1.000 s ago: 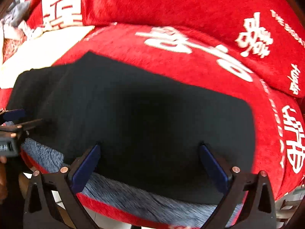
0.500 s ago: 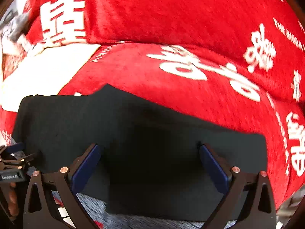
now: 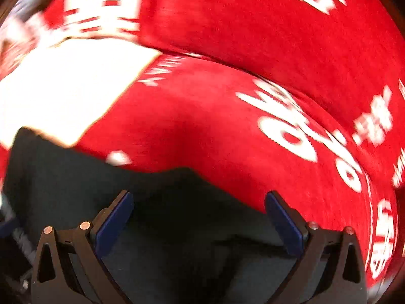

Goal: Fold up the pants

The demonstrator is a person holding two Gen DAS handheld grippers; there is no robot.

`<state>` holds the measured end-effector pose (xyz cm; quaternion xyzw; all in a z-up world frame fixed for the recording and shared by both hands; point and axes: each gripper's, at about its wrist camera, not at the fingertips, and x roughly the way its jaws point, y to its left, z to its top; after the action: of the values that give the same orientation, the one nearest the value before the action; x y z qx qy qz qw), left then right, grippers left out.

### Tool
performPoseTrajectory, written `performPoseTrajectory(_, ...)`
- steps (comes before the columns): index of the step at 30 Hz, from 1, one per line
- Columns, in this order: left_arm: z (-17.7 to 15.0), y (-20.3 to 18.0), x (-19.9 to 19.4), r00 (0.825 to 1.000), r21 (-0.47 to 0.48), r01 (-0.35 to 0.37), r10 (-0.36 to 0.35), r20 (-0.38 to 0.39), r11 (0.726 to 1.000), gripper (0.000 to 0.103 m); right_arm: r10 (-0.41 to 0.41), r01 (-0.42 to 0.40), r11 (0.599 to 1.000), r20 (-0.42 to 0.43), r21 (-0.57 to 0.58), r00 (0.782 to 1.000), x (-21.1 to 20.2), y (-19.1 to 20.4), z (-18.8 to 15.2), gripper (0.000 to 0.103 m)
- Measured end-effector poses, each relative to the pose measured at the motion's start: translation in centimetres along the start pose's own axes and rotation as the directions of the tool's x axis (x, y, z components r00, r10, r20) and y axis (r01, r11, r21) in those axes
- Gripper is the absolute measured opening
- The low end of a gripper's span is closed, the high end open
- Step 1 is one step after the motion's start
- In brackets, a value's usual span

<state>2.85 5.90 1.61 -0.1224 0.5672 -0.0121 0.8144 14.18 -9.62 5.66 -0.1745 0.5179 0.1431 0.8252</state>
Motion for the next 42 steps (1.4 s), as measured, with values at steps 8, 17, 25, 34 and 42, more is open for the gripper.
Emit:
performPoseTrajectory(8, -1.1, 1.5, -1.8, 0.999, -0.039, 0.007, -0.005, 0.034, 0.999, 0.103, 0.259, -0.264, 0.922, -0.056, -0.283, 0.964, 0.7, 7.0, 1.7, 0.103)
performPoseTrajectory(17, -0.9, 3.7, -0.8, 1.000, -0.070, 0.008, -0.008, 0.003, 0.998, 0.103, 0.357, -0.476, 0.746, -0.325, -0.466, 0.876, 5.2, 13.6, 4.4, 0.103)
performPoseTrajectory(25, -0.3, 3.8, -1.0, 1.000, -0.055, 0.015, -0.015, 0.006, 0.998, 0.103, 0.276, -0.510, 0.581, -0.436, -0.634, 0.856, 2.6, 15.2, 2.9, 0.066)
performPoseTrajectory(34, 0.3, 5.7, -3.2, 0.998, -0.019, 0.007, -0.006, 0.069, 1.000, 0.103, 0.271, -0.428, 0.554, -0.331, -0.714, 0.904, -1.0, 14.8, 0.7, 0.037)
performPoseTrajectory(42, 2.1, 13.5, -4.6, 0.995, -0.063, 0.063, -0.058, 0.079, 0.996, 0.103, 0.240, -0.252, 0.512, -0.144, -0.821, 0.960, -3.4, 14.5, -1.9, 0.036)
